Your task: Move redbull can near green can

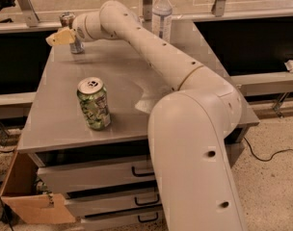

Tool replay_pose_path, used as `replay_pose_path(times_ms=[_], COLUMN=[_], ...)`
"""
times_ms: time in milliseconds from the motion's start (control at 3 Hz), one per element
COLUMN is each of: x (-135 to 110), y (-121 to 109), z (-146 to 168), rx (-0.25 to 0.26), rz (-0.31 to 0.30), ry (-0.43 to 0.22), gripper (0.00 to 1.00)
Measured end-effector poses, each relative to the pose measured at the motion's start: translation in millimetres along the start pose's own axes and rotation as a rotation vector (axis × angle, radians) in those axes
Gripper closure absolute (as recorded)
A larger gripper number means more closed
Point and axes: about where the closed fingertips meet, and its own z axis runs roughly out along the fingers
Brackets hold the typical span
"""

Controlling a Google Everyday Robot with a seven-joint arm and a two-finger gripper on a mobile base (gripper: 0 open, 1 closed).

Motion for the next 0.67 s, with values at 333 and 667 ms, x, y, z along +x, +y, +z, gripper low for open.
replay_pose_path(times_ms=[333, 667], x=[-1.1, -4.6], y=[-4.4, -7.8], z=[-3.2, -11.8], rx=[0.005, 0.003], rz=[0.006, 0.004], ry=[-0.015, -0.036], gripper=[0.42, 0.65])
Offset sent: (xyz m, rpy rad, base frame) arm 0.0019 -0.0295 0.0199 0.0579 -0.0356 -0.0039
